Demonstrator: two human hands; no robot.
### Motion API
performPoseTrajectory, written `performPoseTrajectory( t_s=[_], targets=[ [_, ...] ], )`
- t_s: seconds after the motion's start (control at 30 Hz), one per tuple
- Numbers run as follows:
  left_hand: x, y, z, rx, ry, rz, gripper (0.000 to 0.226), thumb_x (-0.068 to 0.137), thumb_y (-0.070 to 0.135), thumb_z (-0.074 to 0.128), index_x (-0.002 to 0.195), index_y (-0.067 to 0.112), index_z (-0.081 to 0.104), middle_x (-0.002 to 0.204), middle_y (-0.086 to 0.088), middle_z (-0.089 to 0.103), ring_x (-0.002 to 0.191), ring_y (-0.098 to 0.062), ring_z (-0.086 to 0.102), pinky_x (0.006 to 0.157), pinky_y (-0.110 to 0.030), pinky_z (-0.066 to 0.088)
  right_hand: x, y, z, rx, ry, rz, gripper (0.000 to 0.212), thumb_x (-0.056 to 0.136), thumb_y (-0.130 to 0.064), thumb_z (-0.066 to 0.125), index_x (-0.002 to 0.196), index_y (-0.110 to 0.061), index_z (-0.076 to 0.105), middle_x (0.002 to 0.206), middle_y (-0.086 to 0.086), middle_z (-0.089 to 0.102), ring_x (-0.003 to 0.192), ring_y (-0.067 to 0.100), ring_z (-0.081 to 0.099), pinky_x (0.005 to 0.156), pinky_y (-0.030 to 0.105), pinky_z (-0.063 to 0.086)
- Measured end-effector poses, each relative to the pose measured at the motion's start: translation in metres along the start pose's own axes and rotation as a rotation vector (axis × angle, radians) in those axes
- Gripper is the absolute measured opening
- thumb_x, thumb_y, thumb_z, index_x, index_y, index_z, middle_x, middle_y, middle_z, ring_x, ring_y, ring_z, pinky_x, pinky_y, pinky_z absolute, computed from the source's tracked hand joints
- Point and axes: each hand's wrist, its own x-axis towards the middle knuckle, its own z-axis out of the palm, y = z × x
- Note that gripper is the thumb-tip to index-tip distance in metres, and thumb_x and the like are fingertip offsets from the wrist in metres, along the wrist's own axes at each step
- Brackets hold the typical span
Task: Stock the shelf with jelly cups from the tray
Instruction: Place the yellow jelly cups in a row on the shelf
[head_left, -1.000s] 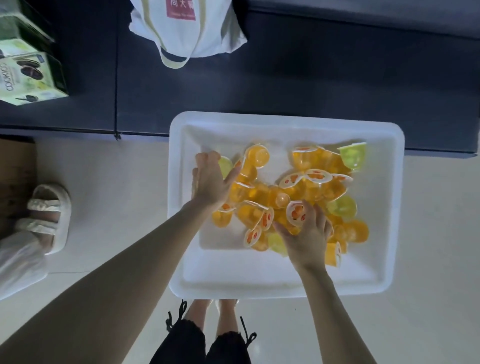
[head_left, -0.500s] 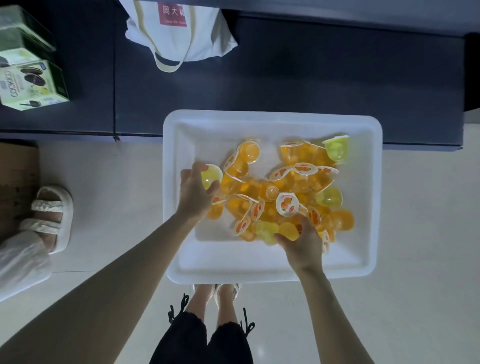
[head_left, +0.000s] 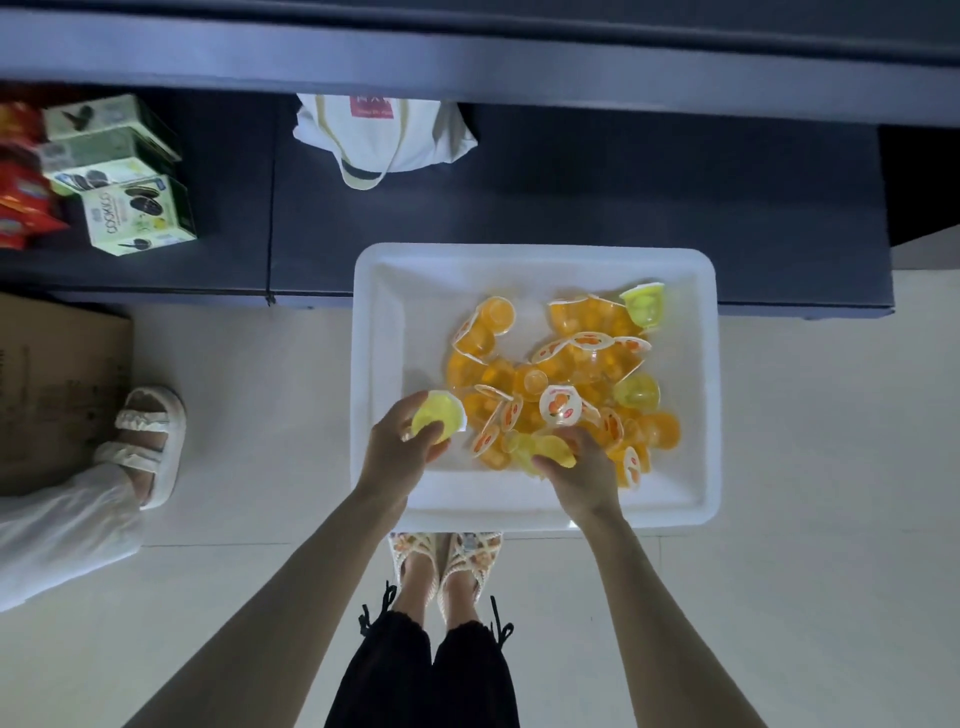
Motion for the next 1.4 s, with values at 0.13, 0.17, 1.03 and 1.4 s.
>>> performPoseTrajectory(
  t_s=[0.13,0.17,1.03,1.4],
  targets=[
    [-0.005,-0.01,0.005,-0.258,-0.012,-0.097,0.025,0.085,-0.01,0.058,0.103,0.007,0.061,0.111,-0.01,0.06,0.099,-0.026,0.063,0.076,-0.032,0.058,-0.005,0.002,0.009,0.322,0.004,-0.007,0.024,0.081,-0.005,0.07,0.101,-0.018,0.065,0.089,-0.019,0.06,0.08,0.003,0.059,0.064,0.011,0.047],
    [-0.007,-0.012,0.006,-0.272,-0.017,-0.091,0.021,0.085,-0.007,0.06,0.102,0.005,0.06,0.105,-0.008,0.062,0.094,-0.024,0.065,0.075,-0.032,0.059,-0.006,0.002,0.011,0.366,-0.001,-0.007,0.027,0.079,-0.003,0.072,0.096,-0.023,0.065,0.089,-0.018,0.061,0.082,0.005,0.06,0.065,0.017,0.049],
    [-0.351,0.284,-0.021,-0.299,-0.217,0.748,0.038,0.072,0.022,0.073,0.105,0.014,0.056,0.096,0.0,0.066,0.085,-0.016,0.064,0.079,-0.033,0.05,-0.267,-0.327,-0.231,0.917,-0.176,-0.625,0.025,0.088,-0.009,0.065,0.112,-0.006,0.064,0.1,0.007,0.066,0.09,0.017,0.067,0.079,0.035,0.057],
    [-0.452,0.44,-0.053,-0.126,-0.007,1.241,0.038,0.074,-0.001,0.075,0.107,0.015,0.063,0.102,0.003,0.07,0.087,-0.004,0.067,0.071,-0.011,0.049,-0.355,-0.482,-0.324,0.52,0.02,-1.183,0.024,0.081,-0.004,0.071,0.105,-0.005,0.064,0.095,-0.007,0.065,0.086,0.01,0.066,0.075,0.036,0.06]
  ],
)
